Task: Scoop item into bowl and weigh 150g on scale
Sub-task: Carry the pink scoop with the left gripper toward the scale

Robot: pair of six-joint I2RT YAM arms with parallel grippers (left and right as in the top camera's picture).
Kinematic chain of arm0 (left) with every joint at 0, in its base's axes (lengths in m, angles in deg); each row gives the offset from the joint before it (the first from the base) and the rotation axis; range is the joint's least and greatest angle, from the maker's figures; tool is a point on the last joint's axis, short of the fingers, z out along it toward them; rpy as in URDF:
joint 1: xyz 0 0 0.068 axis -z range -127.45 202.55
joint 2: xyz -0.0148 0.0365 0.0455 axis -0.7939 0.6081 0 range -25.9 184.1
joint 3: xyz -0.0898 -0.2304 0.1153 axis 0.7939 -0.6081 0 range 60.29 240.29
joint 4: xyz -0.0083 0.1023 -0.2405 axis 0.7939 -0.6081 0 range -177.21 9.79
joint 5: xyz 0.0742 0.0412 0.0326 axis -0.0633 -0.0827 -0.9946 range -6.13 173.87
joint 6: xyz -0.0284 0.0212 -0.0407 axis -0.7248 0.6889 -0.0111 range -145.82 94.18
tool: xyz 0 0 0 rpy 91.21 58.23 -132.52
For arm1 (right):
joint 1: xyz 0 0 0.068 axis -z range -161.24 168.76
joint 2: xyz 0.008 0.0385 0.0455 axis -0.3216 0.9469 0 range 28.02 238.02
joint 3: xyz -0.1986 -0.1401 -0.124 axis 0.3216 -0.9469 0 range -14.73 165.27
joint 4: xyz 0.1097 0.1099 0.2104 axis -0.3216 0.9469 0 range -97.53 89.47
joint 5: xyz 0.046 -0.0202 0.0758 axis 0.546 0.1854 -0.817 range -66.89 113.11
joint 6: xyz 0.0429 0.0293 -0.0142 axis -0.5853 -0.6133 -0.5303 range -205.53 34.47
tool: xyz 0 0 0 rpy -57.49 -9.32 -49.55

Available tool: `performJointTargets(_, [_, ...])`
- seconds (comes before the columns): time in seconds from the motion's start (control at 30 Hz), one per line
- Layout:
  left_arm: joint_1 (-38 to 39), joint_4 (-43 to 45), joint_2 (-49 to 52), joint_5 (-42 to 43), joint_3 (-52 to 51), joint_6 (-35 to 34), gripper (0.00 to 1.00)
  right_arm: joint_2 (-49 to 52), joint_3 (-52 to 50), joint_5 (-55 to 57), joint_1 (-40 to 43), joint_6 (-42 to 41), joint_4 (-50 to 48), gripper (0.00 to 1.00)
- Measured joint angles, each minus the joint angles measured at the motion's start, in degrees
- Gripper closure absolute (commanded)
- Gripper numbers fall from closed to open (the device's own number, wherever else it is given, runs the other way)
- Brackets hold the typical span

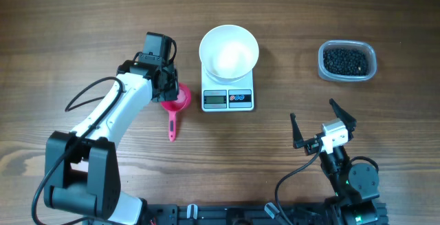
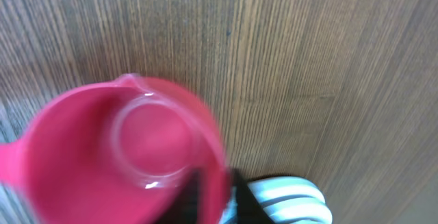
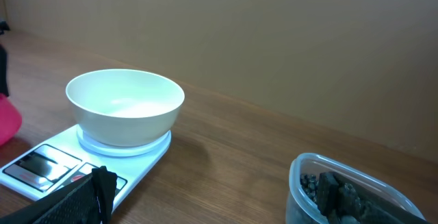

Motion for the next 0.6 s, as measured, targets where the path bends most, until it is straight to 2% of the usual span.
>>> performJointTargets(0.03, [0.0, 0.0, 0.0, 0.0, 0.0, -0.1, 0.19, 0.0, 0.0, 0.0, 0.0, 0.0, 0.0, 0.0])
performJointTargets(0.07, [0.0, 0.0, 0.0, 0.0, 0.0, 0.1, 0.18, 0.0, 0.0, 0.0, 0.0, 0.0, 0.0, 0.0])
performJointTargets(0.27, [0.0, 0.5, 0.0, 0.0, 0.0, 4.2, 0.22, 0.0, 0.0, 0.0, 0.0, 0.0, 0.0, 0.0])
performJointTargets(0.47, [0.0, 7.0, -4.1, 0.4, 0.0, 15.8, 0.23, 0.0, 0.0, 0.0, 0.0, 0.0, 0.0, 0.0])
performJointTargets(0.5, [0.0, 7.1, -6.1, 0.0, 0.0, 18.4, 0.21, 0.0, 0.0, 0.0, 0.0, 0.0, 0.0, 0.0])
performJointTargets(0.6, [0.0, 4.9, -14.3, -4.0, 0.1, 30.8, 0.01, 0.0, 0.0, 0.0, 0.0, 0.0, 0.0, 0.0])
